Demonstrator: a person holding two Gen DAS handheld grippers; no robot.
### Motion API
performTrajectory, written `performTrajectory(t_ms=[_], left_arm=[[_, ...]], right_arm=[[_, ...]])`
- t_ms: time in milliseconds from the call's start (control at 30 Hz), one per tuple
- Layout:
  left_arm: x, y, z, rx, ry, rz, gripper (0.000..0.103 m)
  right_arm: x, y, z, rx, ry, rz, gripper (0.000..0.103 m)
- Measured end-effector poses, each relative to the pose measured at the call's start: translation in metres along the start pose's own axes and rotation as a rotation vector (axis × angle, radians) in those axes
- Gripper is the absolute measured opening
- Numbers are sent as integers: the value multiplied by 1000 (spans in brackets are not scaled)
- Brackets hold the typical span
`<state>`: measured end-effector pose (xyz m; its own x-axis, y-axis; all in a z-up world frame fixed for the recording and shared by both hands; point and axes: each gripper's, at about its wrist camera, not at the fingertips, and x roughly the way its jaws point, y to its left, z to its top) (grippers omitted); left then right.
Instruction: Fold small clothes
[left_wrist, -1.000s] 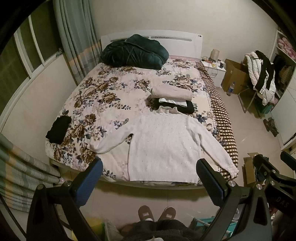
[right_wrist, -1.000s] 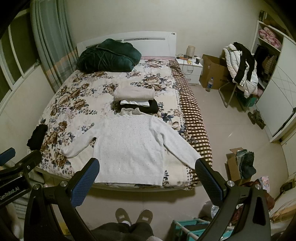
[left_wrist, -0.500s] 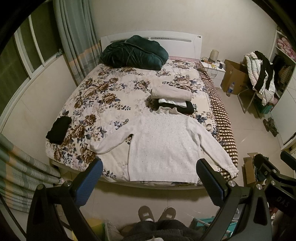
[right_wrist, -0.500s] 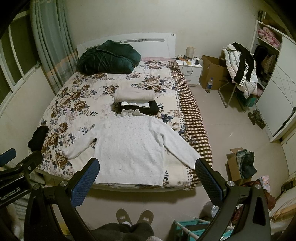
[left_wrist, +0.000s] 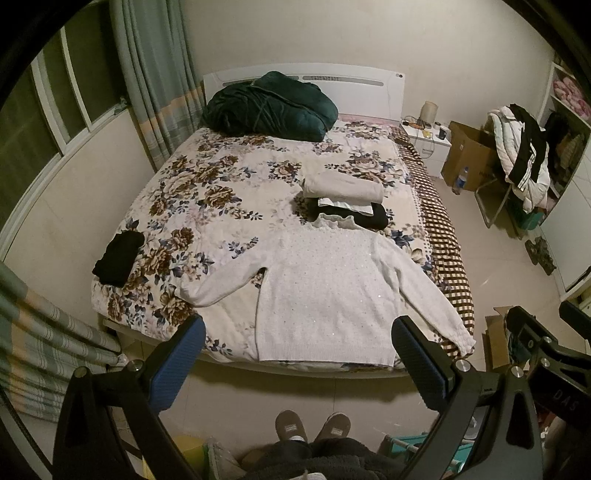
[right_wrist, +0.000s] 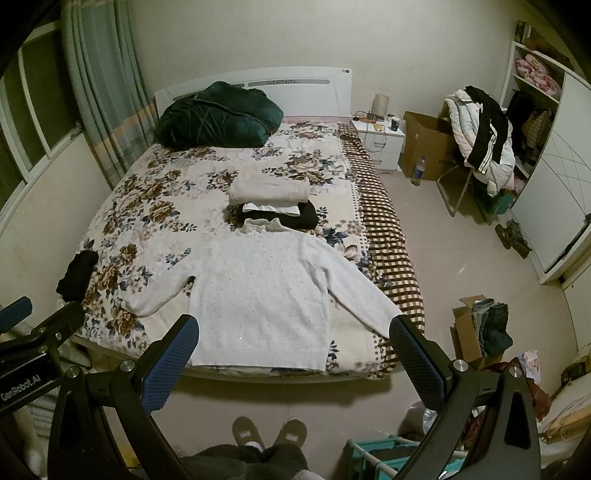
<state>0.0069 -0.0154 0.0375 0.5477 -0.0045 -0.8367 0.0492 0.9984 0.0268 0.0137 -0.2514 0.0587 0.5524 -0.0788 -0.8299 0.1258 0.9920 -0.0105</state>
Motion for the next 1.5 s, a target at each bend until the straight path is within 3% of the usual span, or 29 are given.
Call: performTrajectory(t_ms=[367,533,700,967,1200,1333,1433,1500], left_arm=[[3,-2,6,-15,-11,6,103],[46,-16,19,-45,-13,39,103],[118,-41,22,-45,10,64,103],[269,-102,12,109,150,97,103],[410,-151,-1,235,264,72,103],[493,-167,-10,260,319,45,103],[546,-176,-20,290,343,66,103],[581,-180,-27,297,364,73,103]], right_arm=[[1,10,28,11,23,25,103],[71,-33,19,96,78,45,103],[167,-88,4,298,187,86,103],[336,-217,-92,699,281,11,103],[469,-328,-192,1065,291,-45,103],[533,-360,-244,1272,217,-30,103],[583,-384,-287,1443,122,-46,103],[596,-384,-305,1543,72,-48,103]])
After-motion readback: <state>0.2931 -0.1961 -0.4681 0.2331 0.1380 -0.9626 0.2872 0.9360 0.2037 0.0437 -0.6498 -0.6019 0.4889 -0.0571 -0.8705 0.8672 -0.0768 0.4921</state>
